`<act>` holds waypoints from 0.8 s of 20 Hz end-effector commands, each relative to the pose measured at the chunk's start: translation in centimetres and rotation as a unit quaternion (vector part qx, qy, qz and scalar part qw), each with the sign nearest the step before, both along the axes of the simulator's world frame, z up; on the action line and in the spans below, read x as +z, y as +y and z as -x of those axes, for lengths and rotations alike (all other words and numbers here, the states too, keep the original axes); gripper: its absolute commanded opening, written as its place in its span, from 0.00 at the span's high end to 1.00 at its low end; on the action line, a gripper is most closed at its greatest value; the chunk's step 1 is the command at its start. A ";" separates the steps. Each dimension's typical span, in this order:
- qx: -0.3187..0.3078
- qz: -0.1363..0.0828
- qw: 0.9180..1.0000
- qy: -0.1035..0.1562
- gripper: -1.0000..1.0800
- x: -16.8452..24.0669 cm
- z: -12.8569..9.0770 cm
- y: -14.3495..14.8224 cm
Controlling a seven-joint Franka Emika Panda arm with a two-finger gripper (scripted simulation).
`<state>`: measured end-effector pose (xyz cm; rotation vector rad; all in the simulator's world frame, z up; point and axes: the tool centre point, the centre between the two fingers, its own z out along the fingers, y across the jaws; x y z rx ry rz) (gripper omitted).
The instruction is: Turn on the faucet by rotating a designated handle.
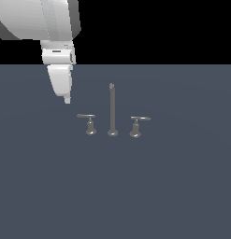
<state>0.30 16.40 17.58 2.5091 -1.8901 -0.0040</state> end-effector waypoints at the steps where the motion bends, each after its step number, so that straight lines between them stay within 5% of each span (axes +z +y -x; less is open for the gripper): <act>1: -0.031 0.001 1.000 0.000 1.00 -1.4 -1.5 -0.3; 16: -0.174 0.002 0.985 -0.001 1.00 -7.9 -8.5 -2.8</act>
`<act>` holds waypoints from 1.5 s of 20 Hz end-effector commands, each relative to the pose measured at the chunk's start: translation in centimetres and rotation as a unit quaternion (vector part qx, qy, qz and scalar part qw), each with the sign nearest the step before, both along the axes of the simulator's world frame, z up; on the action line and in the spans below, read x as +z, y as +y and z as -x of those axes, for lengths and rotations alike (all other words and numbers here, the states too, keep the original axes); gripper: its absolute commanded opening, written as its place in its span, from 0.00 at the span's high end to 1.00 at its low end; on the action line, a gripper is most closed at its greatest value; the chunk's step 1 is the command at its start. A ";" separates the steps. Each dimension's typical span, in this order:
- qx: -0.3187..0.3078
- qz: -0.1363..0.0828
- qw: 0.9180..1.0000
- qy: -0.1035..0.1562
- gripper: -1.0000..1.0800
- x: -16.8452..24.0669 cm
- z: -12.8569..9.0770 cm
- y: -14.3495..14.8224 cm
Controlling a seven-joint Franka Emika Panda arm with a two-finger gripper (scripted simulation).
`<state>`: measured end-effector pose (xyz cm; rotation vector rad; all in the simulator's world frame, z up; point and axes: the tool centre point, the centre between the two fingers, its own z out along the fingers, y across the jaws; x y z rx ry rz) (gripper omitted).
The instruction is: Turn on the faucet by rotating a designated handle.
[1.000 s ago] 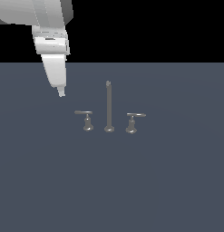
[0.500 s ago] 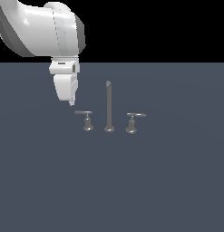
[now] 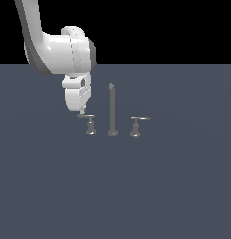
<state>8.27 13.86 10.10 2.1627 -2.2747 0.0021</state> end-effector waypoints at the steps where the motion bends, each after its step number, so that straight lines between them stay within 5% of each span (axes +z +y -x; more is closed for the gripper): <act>1: -0.015 0.000 1.000 -0.001 1.00 -0.6 -0.7 -0.3; 12: -0.030 -0.001 1.000 -0.001 1.00 -1.2 -1.4 -0.8; 30: -0.033 -0.001 0.999 -0.004 1.00 -1.2 2.6 0.9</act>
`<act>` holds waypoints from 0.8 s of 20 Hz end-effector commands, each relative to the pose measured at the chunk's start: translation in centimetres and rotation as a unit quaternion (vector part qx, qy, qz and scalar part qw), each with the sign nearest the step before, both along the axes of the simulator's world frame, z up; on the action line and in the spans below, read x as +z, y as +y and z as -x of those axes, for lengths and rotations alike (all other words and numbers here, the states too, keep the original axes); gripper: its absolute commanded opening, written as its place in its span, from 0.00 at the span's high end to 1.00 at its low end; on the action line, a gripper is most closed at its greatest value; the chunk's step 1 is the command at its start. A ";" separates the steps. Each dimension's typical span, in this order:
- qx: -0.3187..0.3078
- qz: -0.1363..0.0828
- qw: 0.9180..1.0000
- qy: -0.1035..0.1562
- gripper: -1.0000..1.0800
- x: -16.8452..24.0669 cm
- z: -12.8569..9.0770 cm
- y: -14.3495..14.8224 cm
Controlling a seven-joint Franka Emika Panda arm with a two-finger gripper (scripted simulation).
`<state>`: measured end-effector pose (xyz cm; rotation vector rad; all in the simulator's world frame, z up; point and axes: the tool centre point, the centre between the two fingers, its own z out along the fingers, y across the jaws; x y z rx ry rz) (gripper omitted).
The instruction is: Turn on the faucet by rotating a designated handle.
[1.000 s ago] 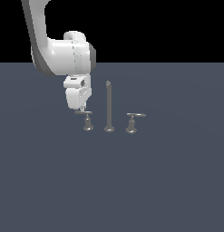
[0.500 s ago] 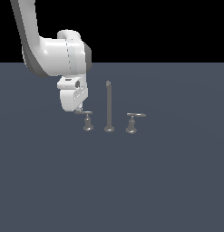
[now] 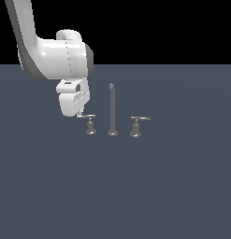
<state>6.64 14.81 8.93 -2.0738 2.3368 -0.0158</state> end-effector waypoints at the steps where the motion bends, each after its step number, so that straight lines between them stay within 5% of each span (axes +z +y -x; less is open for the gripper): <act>1: 0.001 0.002 1.000 0.007 1.00 0.0 1.3 0.0; 16: 0.005 0.000 1.000 0.007 1.00 0.0 4.5 -0.8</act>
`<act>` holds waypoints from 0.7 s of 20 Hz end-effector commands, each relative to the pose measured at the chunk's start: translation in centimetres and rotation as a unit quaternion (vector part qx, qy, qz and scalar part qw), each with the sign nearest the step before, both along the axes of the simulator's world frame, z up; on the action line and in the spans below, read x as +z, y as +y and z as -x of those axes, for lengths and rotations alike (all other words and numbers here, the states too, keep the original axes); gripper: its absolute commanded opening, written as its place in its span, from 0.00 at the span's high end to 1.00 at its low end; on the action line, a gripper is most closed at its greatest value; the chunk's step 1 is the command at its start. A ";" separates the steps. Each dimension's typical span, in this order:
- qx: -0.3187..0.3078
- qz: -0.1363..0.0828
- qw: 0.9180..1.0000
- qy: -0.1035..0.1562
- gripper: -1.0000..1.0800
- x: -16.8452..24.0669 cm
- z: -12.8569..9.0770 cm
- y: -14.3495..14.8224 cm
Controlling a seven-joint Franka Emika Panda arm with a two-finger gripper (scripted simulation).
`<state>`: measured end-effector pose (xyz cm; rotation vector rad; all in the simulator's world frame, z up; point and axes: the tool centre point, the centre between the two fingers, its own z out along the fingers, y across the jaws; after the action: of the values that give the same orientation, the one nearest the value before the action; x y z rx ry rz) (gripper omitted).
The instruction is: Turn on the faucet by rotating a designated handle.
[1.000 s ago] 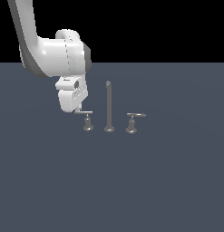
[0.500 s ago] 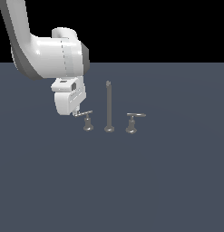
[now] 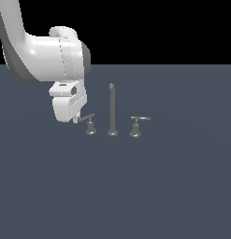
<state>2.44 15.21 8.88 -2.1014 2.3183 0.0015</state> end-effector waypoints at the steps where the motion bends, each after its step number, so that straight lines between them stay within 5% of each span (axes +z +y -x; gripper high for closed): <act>1: -0.006 0.003 1.000 0.002 1.00 0.0 0.5 -1.5; 7: -0.007 0.004 1.000 0.004 1.00 0.0 2.0 -3.2; 9: 0.003 0.000 1.000 0.001 1.00 0.0 1.8 -1.5; 14: -0.003 0.003 1.000 0.003 1.00 0.0 1.6 -5.1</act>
<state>0.39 13.03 8.89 -2.1333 2.2898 0.0135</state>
